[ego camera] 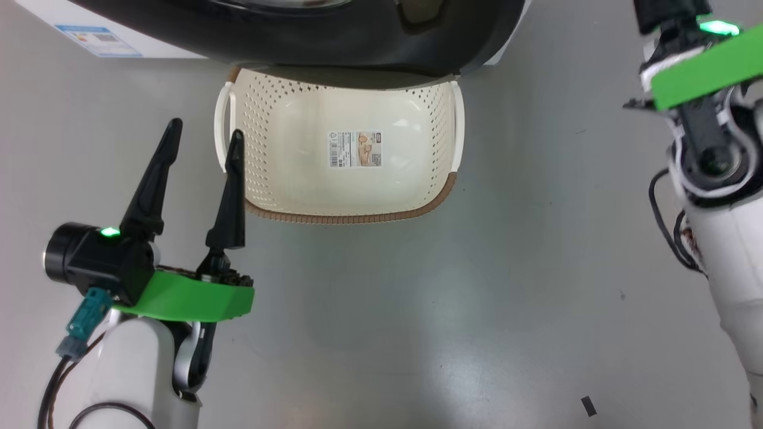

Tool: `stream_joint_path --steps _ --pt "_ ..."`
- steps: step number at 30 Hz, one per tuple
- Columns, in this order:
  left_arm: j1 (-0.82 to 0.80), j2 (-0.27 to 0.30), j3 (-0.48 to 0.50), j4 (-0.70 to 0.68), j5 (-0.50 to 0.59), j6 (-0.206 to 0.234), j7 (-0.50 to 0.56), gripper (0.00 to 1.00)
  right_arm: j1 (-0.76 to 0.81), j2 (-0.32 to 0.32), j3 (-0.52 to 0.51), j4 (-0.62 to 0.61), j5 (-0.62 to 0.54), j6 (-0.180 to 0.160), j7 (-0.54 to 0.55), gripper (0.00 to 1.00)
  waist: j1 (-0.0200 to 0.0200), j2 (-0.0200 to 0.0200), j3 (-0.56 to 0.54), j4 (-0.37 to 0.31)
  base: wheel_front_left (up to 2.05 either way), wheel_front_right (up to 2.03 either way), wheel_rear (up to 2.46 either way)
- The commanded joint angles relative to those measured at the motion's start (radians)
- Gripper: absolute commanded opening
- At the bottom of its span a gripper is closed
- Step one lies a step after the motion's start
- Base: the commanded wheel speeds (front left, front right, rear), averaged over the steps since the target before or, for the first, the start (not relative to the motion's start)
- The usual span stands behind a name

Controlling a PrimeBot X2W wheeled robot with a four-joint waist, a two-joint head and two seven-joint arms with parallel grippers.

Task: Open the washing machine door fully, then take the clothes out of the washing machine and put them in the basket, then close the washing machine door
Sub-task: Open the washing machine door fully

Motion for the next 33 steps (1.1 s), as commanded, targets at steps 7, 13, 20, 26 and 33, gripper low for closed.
stream_joint_path --steps 7,13,20,26,33 --pt "0.012 0.026 0.044 -0.025 -0.016 -0.006 -0.008 1.00 0.106 -0.069 0.129 0.064 -0.207 0.007 -0.258 1.00 0.0000 0.0000 -0.038 -0.018 0.00 0.00 0.00" --pt "0.028 0.027 0.060 -0.036 -0.015 -0.006 -0.008 1.00 0.236 0.017 -0.038 0.013 -0.380 0.007 -0.268 1.00 0.0000 0.0000 -0.058 -0.028 0.00 0.00 0.00" --pt "0.033 0.032 0.067 -0.038 -0.012 -0.006 -0.008 1.00 0.375 0.111 -0.144 -0.111 -0.603 0.007 -0.269 1.00 0.0000 0.0000 -0.062 -0.046 0.00 0.00 0.00" --pt "0.027 0.040 0.078 -0.040 -0.011 -0.006 -0.008 1.00 0.423 0.152 -0.176 -0.219 -0.751 0.007 -0.269 1.00 0.0000 0.0000 -0.060 -0.065 0.00 0.00 0.00" --pt "0.020 0.044 0.087 -0.046 -0.011 -0.006 -0.008 1.00 0.460 0.166 -0.209 -0.273 -0.848 0.007 -0.269 1.00 0.0000 0.0000 -0.062 -0.065 0.00 0.00 0.00"
